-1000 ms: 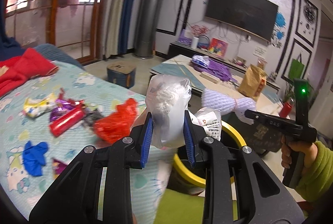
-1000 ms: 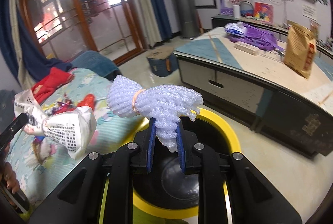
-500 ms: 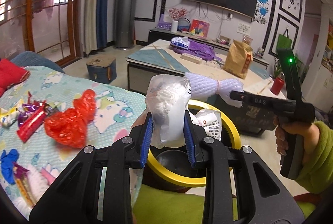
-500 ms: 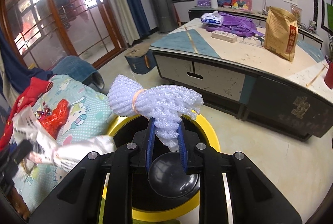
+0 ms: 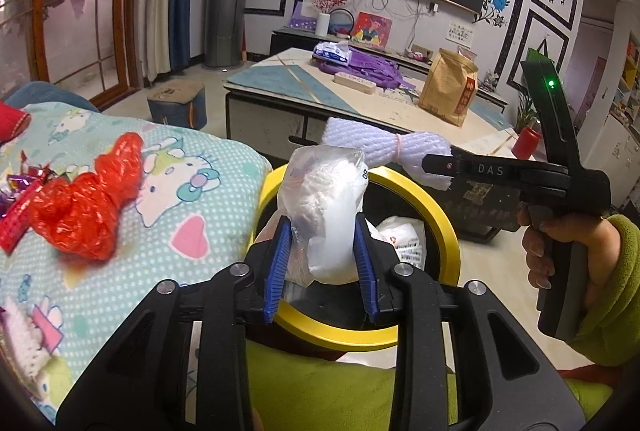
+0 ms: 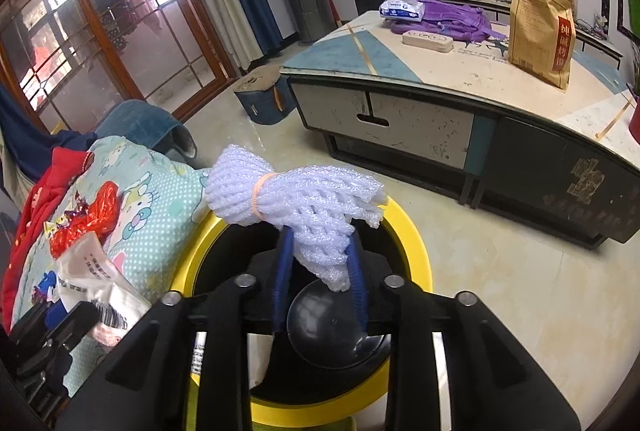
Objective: Collect trash
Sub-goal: 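Open both tools over the yellow bin, dropping the white bag and foam net, then move both tools back over the remaining trash on the bed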
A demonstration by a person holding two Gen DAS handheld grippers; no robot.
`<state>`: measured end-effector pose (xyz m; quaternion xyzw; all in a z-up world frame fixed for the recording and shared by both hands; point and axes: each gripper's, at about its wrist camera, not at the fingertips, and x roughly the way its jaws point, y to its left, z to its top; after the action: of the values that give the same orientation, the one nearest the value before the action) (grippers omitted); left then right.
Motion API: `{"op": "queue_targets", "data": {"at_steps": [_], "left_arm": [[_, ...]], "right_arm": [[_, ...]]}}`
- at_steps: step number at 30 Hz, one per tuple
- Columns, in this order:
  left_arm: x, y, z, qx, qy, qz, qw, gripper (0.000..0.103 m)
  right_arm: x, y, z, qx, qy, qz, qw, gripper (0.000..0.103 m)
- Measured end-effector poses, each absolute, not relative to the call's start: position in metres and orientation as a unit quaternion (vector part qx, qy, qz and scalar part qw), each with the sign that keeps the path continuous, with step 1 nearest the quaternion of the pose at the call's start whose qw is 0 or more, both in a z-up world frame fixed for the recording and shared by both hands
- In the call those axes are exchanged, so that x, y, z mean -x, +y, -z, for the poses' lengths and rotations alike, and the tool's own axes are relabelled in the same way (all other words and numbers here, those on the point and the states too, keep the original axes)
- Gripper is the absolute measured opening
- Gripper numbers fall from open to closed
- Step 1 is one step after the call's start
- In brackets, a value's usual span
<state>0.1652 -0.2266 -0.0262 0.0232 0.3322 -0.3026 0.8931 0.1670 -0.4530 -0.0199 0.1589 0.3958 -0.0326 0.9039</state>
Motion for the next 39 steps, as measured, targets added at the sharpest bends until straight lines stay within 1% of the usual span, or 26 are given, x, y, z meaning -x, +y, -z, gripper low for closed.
{"op": "queue_targets", "data": {"at_steps": [1, 2, 3, 4, 5, 6, 7, 10, 12, 16, 20, 22, 33, 39], "left_arm": [[-0.166, -0.226, 0.027, -0.021, 0.332, 0.301, 0.893, 0.032], [-0.166, -0.228, 0.027, -0.020, 0.333, 0.301, 0.894, 0.041], [-0.165, -0.228, 0.026, -0.017, 0.333, 0.300, 0.894, 0.048], [-0.167, -0.225, 0.026, -0.010, 0.334, 0.298, 0.894, 0.051], [-0.168, -0.224, 0.025, -0.007, 0.334, 0.296, 0.895, 0.060], [-0.169, -0.221, 0.025, -0.004, 0.335, 0.293, 0.896, 0.071], [-0.172, -0.217, 0.024, 0.004, 0.335, 0.287, 0.898, 0.074], [-0.175, -0.207, 0.020, 0.015, 0.333, 0.275, 0.902, 0.081], [-0.176, -0.199, 0.016, 0.021, 0.328, 0.264, 0.907, 0.091], [-0.170, -0.188, 0.006, 0.029, 0.315, 0.249, 0.916, 0.092], [-0.164, -0.183, -0.003, 0.029, 0.300, 0.232, 0.925, 0.092], [-0.162, -0.177, -0.008, 0.029, 0.291, 0.221, 0.930, 0.092], [-0.148, -0.135, -0.025, 0.047, 0.256, 0.162, 0.952, 0.092], [-0.144, -0.118, -0.033, 0.058, 0.243, 0.139, 0.958, 0.092]], "right_arm": [[-0.168, -0.454, 0.021, -0.161, 0.396, 0.035, 0.903, 0.040], [-0.168, -0.455, 0.022, -0.162, 0.397, 0.037, 0.903, 0.041], [-0.168, -0.454, 0.022, -0.162, 0.398, 0.039, 0.902, 0.043], [-0.168, -0.455, 0.023, -0.162, 0.398, 0.041, 0.902, 0.046], [-0.168, -0.454, 0.023, -0.163, 0.396, 0.043, 0.902, 0.047], [-0.167, -0.454, 0.022, -0.164, 0.393, 0.044, 0.904, 0.050], [-0.167, -0.454, 0.021, -0.165, 0.390, 0.044, 0.905, 0.054], [-0.166, -0.451, 0.016, -0.161, 0.381, 0.043, 0.910, 0.058], [-0.164, -0.447, 0.013, -0.156, 0.373, 0.039, 0.914, 0.061], [-0.160, -0.436, 0.004, -0.139, 0.355, 0.023, 0.924, 0.067], [-0.155, -0.421, -0.007, -0.116, 0.330, 0.004, 0.937, 0.069], [-0.152, -0.414, -0.013, -0.107, 0.317, -0.006, 0.942, 0.072], [-0.139, -0.378, -0.034, -0.069, 0.273, -0.060, 0.958, 0.074], [-0.136, -0.362, -0.041, -0.053, 0.260, -0.085, 0.960, 0.078]]}}
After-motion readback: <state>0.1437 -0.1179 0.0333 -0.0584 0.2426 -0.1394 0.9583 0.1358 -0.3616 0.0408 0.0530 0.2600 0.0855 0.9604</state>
